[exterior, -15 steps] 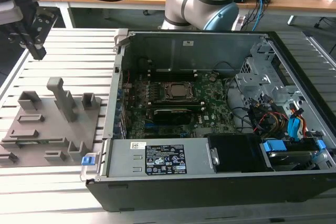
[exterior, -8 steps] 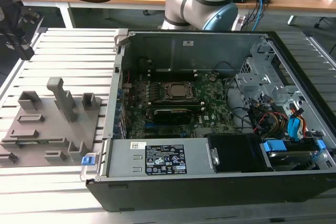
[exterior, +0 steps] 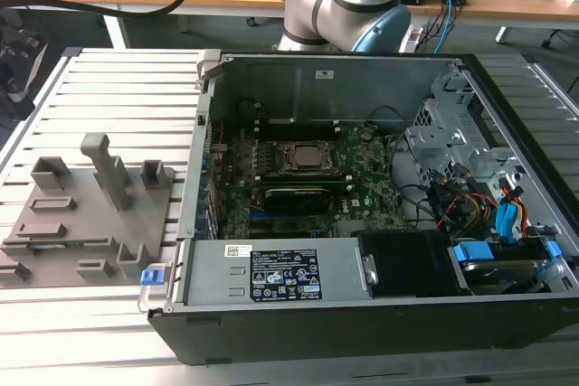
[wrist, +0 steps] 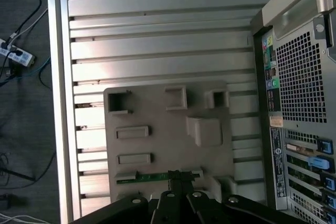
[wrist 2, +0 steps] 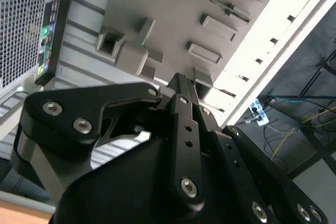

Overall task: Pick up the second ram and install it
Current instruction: 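Reach for the second ram, then pick up the second ram and move it above second insertion slot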

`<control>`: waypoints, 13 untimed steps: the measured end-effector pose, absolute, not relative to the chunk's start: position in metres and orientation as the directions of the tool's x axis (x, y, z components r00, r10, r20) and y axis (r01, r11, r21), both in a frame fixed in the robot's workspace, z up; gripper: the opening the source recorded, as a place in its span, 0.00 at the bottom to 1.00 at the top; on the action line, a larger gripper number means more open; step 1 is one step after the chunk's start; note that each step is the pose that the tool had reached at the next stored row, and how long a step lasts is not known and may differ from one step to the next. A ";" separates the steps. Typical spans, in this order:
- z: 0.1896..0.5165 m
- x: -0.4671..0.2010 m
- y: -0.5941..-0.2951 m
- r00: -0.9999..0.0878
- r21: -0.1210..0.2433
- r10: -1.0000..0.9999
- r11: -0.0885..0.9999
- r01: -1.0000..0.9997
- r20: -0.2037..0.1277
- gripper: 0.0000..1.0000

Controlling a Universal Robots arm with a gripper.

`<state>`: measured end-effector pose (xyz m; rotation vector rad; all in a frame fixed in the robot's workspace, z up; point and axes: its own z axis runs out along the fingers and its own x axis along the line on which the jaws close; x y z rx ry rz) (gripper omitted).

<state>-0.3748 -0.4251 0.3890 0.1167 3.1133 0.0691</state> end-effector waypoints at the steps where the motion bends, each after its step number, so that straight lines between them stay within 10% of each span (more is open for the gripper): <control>1: 0.389 -0.375 -0.425 -0.997 0.045 0.075 0.996 0.074 -0.024 0.11; 13: 0.389 -0.375 -0.425 -0.999 0.045 0.049 0.998 0.048 -0.023 0.11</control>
